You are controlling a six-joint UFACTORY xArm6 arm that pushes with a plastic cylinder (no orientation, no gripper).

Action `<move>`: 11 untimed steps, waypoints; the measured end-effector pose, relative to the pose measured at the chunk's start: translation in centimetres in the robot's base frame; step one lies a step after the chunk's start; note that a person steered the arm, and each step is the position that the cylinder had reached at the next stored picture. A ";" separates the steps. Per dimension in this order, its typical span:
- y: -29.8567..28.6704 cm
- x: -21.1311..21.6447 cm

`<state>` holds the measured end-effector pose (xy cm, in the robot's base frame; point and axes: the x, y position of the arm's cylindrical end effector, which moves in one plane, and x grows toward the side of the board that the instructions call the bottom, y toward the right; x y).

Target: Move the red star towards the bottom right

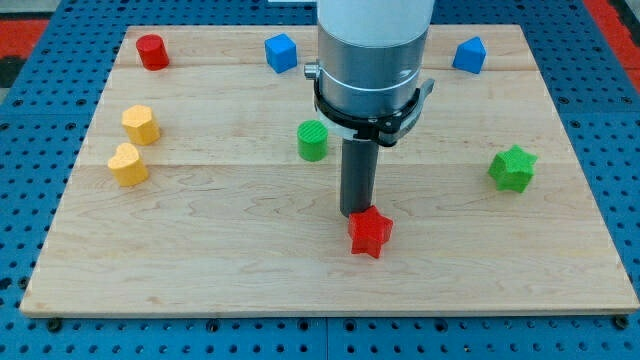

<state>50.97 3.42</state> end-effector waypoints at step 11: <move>10.5 9.8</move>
